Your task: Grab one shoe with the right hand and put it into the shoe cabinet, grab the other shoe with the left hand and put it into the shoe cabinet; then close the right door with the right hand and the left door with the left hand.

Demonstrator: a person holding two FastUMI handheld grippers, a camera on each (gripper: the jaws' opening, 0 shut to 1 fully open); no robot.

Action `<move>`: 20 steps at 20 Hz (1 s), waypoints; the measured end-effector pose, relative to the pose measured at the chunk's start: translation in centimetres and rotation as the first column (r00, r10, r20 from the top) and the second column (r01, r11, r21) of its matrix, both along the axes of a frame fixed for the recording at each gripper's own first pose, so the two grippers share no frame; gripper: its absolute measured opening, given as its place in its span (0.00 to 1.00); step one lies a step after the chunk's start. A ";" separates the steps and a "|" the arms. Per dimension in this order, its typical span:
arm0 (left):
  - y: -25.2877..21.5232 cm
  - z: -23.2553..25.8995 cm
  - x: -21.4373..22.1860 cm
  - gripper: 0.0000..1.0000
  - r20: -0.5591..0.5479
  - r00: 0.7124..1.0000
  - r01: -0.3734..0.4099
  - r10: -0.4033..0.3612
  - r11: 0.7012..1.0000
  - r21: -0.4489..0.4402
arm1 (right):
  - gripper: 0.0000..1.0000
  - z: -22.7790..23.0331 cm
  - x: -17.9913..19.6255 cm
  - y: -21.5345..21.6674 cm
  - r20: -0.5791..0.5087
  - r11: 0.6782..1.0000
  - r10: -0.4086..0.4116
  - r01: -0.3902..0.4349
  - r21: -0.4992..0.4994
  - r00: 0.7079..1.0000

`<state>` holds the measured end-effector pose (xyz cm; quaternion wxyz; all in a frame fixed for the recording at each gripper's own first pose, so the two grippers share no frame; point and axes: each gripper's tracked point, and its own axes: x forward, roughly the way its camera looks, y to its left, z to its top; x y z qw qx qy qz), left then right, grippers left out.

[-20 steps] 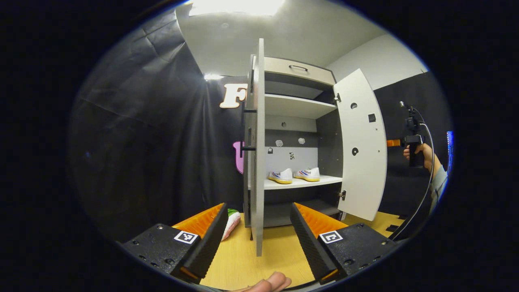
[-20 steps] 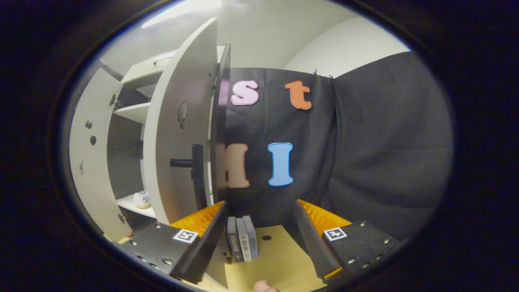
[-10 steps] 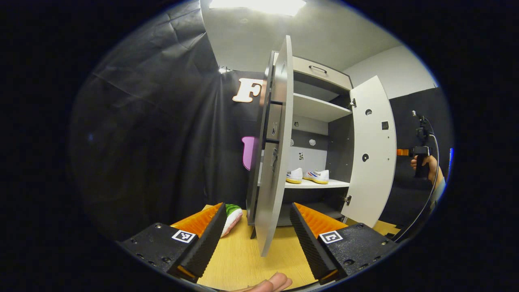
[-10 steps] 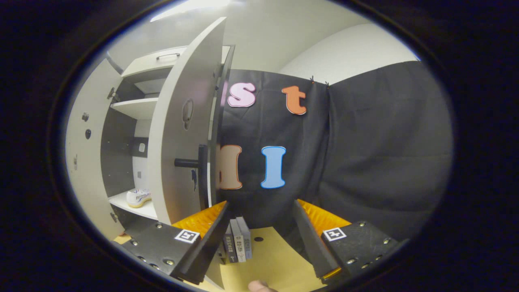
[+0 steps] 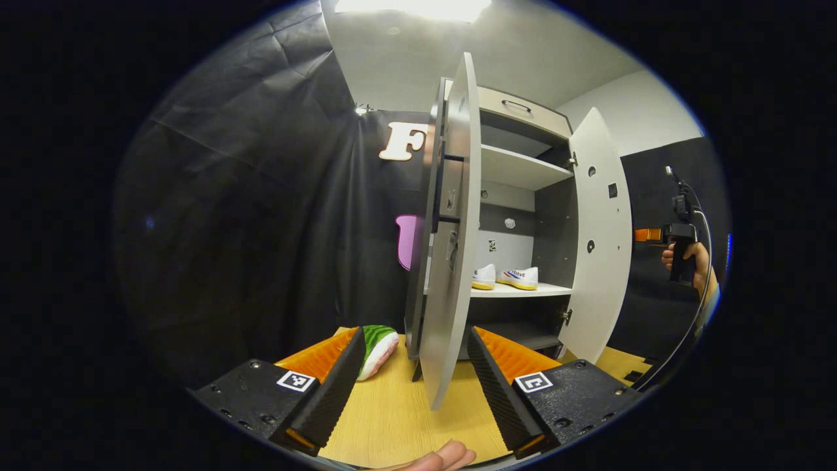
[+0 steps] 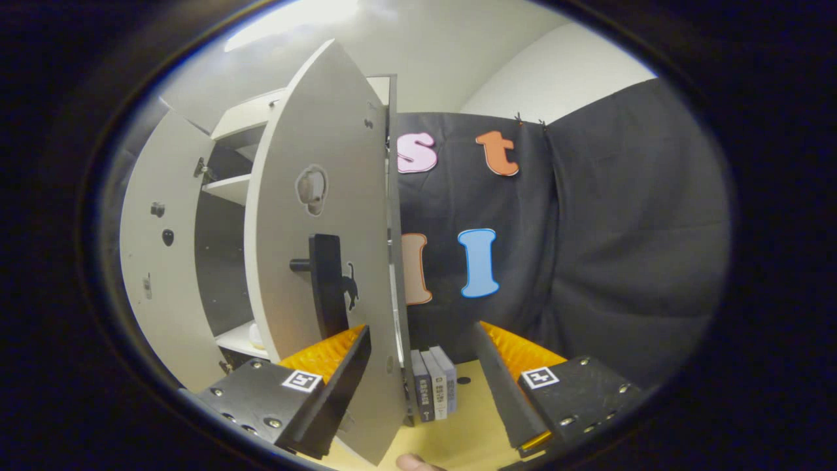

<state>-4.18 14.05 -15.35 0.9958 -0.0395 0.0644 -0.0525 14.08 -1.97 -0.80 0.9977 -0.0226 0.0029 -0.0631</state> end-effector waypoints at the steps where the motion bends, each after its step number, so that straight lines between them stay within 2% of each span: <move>1: 0.1 -0.4 0.1 0.95 -0.006 1.000 0.000 0.000 1.000 -0.001 | 0.98 0.0 0.1 1.2 0.019 1.000 -0.004 0.004 -0.007 1.000; 4: 1.5 -1.4 0.5 0.95 -0.037 0.999 -0.018 0.018 1.000 0.008 | 0.93 -1.2 1.3 5.7 0.039 0.999 0.032 -0.031 -0.012 0.999; 6: 2.9 -1.6 1.0 0.95 -0.048 0.998 -0.045 0.046 0.999 0.029 | 0.94 -3.1 1.9 8.1 0.007 0.998 0.058 -0.059 0.032 0.998; 7: 3.6 -1.5 1.7 0.99 -0.045 0.997 -0.058 0.060 0.997 0.045 | 0.95 -4.1 2.2 9.0 -0.007 0.997 0.068 -0.068 0.036 0.998; 8: 4.2 -1.5 2.2 0.95 -0.039 0.997 -0.071 0.074 0.996 0.060 | 0.96 -4.8 2.4 9.5 -0.016 0.997 0.074 -0.073 0.030 0.997; 11: 6.4 -1.0 3.3 0.95 -0.033 0.993 -0.108 0.110 0.992 0.073 | 0.96 -5.7 1.5 9.6 0.011 0.997 0.072 -0.072 0.007 0.997; 12: 6.9 -0.7 4.0 0.91 -0.027 0.992 -0.118 0.120 0.991 0.069 | 0.94 -6.0 0.9 9.5 0.019 0.997 0.075 -0.075 0.007 0.997; 14: 7.8 -0.5 5.5 0.92 -0.028 0.992 -0.118 0.120 0.991 0.062 | 0.94 -6.9 -0.3 9.4 0.019 0.996 0.083 -0.083 0.013 0.996; 15: 8.1 -0.4 6.1 0.95 -0.033 0.992 -0.117 0.119 0.991 0.057 | 0.96 -7.7 -1.3 9.2 0.011 0.996 0.090 -0.091 0.016 0.996; 16: 8.0 0.0 6.9 0.92 -0.030 0.994 -0.107 0.108 0.993 0.054 | 0.96 -8.0 -2.2 9.3 0.020 0.994 0.104 -0.104 0.028 0.994; 17: 7.9 0.3 7.9 0.95 -0.026 0.995 -0.097 0.099 0.994 0.046 | 0.94 -8.3 -3.2 9.2 0.024 0.994 0.108 -0.108 0.033 0.994; 18: 7.8 0.6 8.9 0.95 -0.027 0.995 -0.097 0.098 0.995 0.036 | 0.94 -8.8 -4.1 8.8 0.021 0.994 0.102 -0.103 0.032 0.995; 19: 7.8 0.8 9.8 0.95 -0.033 0.995 -0.098 0.099 0.995 0.025 | 0.99 -9.5 -5.0 8.4 0.021 0.994 0.100 -0.101 0.034 0.995; 20: 7.8 1.2 10.5 0.92 -0.035 0.995 -0.095 0.096 0.995 0.024 | 0.97 -10.0 -5.9 8.2 0.021 0.993 0.107 -0.107 0.041 0.994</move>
